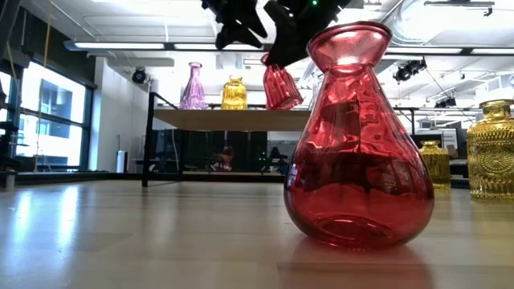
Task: Sort vases onto shelf
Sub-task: Put the top red vase on the shelf and align it with the other red vase
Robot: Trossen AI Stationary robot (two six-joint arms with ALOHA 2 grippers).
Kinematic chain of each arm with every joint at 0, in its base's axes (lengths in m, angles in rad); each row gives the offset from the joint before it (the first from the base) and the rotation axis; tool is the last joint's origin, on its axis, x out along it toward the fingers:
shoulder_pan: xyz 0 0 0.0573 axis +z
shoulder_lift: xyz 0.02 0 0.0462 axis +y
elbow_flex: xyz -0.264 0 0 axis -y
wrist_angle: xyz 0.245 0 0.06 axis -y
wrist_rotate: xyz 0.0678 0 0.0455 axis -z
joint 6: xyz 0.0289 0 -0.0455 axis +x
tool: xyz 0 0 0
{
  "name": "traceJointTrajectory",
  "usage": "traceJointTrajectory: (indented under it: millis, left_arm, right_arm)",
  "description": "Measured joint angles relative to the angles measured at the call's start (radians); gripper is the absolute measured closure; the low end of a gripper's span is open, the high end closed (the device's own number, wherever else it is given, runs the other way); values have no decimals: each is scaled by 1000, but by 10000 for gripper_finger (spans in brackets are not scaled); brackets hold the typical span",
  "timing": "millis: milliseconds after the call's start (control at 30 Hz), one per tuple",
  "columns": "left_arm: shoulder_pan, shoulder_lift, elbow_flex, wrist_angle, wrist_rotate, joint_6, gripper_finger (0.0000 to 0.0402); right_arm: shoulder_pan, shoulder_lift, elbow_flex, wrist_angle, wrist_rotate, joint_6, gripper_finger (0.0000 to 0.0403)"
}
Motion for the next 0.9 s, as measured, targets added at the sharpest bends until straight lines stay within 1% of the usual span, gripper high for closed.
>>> traceJointTrajectory:
  millis: [167, 233, 400, 567, 700, 767, 900]
  left_arm:
    - [0, -42, -1, -31, -3, 17, 280]
    - [0, -64, -1, -54, -6, 35, 279]
    - [0, -118, -2, -93, -11, 79, 277]
    - [0, -162, -2, -100, -12, 103, 277]
    - [0, -183, -2, -101, -14, 133, 277]
    - [4, -187, -2, -115, -15, 135, 277]
    - [15, -187, -2, -149, -16, 169, 277]
  right_arm:
    - [3, 0, 0, 3, 32, 94, 325]
    - [11, 0, 0, 13, 61, 113, 325]
    - [46, -4, 0, 88, 172, 89, 325]
    - [53, -21, 0, 143, 195, 84, 325]
    - [85, -47, 0, 214, 326, 23, 325]
    - [104, -68, 0, 220, 380, 1, 325]
    - [138, -132, -39, 233, 453, -14, 324]
